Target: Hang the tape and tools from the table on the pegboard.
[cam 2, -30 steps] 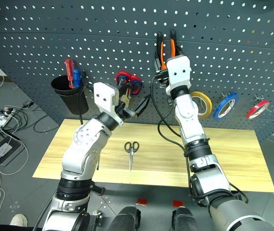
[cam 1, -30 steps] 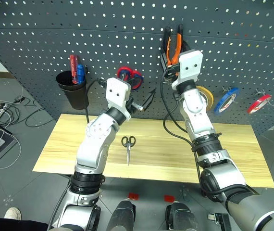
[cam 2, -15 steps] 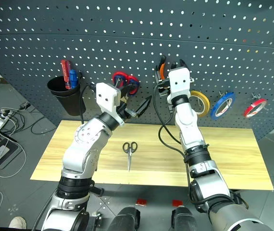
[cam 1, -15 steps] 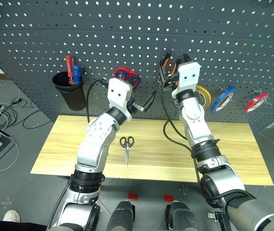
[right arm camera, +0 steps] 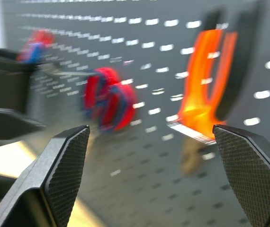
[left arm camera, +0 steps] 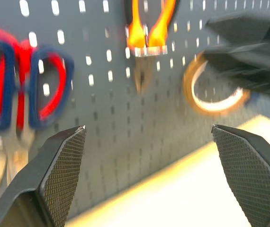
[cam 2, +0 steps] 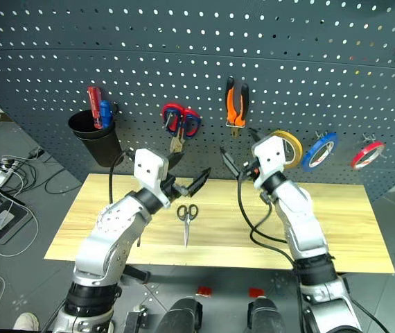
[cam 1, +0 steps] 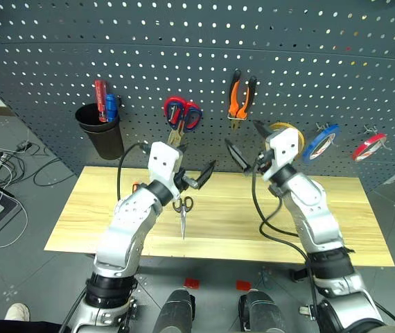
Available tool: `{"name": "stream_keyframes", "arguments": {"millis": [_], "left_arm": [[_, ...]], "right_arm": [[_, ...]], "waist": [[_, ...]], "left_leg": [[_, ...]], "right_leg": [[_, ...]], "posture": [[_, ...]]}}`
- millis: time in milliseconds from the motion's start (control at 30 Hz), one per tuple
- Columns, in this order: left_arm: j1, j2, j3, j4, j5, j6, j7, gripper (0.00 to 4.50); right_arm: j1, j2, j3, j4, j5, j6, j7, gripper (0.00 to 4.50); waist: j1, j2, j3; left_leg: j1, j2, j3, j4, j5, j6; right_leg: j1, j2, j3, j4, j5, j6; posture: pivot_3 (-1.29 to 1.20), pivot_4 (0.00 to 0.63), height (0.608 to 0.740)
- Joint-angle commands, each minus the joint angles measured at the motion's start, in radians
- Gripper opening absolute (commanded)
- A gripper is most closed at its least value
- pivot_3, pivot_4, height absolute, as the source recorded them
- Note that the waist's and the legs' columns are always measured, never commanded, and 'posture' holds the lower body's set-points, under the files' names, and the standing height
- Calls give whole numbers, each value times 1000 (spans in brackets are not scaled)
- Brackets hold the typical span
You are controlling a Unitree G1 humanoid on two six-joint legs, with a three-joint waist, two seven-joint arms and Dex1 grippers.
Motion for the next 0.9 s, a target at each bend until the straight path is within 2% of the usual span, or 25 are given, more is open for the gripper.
{"name": "stream_keyframes", "arguments": {"millis": [33, 200, 400, 567, 900], "left_arm": [[11, 12, -19, -5, 43, 89, 46, 4500], [15, -4, -67, 27, 96, 248, 121, 4500], [37, -117, -57, 83, 141, 435, 276, 4500], [39, -131, -92, 84, 201, 504, 338, 4500], [41, -107, -75, 83, 256, 544, 376, 4500]], "right_arm": [[47, -73, 31, -131, 59, 84, 117, 4448], [121, -188, 82, -172, 67, 78, 273, 4448], [186, -253, 114, -167, 52, 7, 385, 4448], [191, -257, 125, -165, 48, -2, 419, 4448], [167, -231, 121, -159, 54, 37, 402, 4448]], "waist": [[0, 2, 8], [-4, 2, 42], [-21, -4, 93], [-31, -6, 141], [-32, -7, 202]], "left_leg": [[5, 0, 0, -1, -2, 3], [11, 0, -2, 0, -4, 7], [10, 1, -2, 2, -4, 8], [9, 1, -2, 2, -4, 8], [8, 3, -2, 2, -4, 7]], "right_leg": [[5, 0, 1, -1, 0, 0], [12, 0, 1, -1, -1, -1], [12, 0, 1, 0, -1, -1], [11, 0, 2, 0, -1, -1], [8, -2, 2, 2, 0, 0]], "posture": [[112, 252, 740], [76, 312, 740], [46, 381, 740], [34, 428, 740], [10, 480, 740]]}}
